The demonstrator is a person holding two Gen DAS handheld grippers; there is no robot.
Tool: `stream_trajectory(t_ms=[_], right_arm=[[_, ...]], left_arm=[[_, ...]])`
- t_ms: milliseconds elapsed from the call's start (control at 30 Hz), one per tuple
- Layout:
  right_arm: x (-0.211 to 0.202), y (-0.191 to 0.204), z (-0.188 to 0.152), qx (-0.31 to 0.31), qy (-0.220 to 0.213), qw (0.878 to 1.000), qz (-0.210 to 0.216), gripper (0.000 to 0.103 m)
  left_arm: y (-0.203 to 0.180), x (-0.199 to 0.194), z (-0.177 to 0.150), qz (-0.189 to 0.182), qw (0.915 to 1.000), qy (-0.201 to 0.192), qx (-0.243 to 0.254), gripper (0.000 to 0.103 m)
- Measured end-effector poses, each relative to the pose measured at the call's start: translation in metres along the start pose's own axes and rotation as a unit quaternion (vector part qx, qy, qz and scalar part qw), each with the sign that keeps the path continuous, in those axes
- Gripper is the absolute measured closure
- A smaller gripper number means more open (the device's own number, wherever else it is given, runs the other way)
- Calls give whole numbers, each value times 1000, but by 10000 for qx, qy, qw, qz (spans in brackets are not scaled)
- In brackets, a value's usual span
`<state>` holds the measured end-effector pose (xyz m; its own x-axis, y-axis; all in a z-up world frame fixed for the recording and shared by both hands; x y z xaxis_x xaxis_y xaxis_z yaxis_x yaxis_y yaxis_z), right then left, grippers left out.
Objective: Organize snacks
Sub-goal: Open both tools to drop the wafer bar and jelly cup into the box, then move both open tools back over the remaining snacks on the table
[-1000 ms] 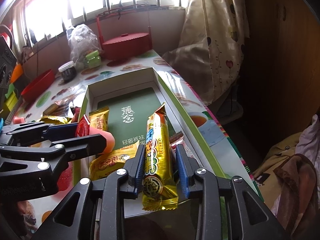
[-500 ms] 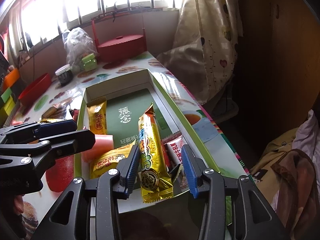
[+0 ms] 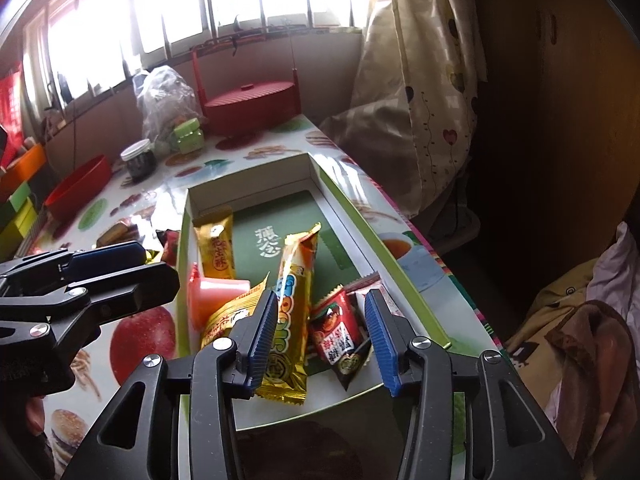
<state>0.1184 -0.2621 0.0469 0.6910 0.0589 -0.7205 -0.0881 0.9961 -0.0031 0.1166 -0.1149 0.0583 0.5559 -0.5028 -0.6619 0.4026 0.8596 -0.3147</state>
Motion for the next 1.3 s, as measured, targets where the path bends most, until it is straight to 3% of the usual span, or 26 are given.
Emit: stream_trajectory(t_ms=[500,967,1300], right_arm=[[-11,16,7,-27,-201,9998,86,58],[-17,49,18,-241,-504,9977,374,58],[-8,75,21,-496,-390,9960,640,58]], left_arm=[[16,-17,-4,140,9997,-112,-158,48],[60,-42,-14,560,9962,-282,-596,48],[90,-56,-27,763,9926,-315,-888,48]])
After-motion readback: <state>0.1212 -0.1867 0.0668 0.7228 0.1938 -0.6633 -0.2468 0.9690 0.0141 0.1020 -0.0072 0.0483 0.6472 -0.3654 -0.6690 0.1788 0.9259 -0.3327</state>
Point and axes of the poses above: each gripper's, at about its wrist camera, not at the fingertips, and x roughly the way its jaws point, y to its left, z to its top, the point moved 2 cm from there along x, roughly the way its jaws point, and after that the axes turned 6 degrees about -z, right-handed, at the moved point
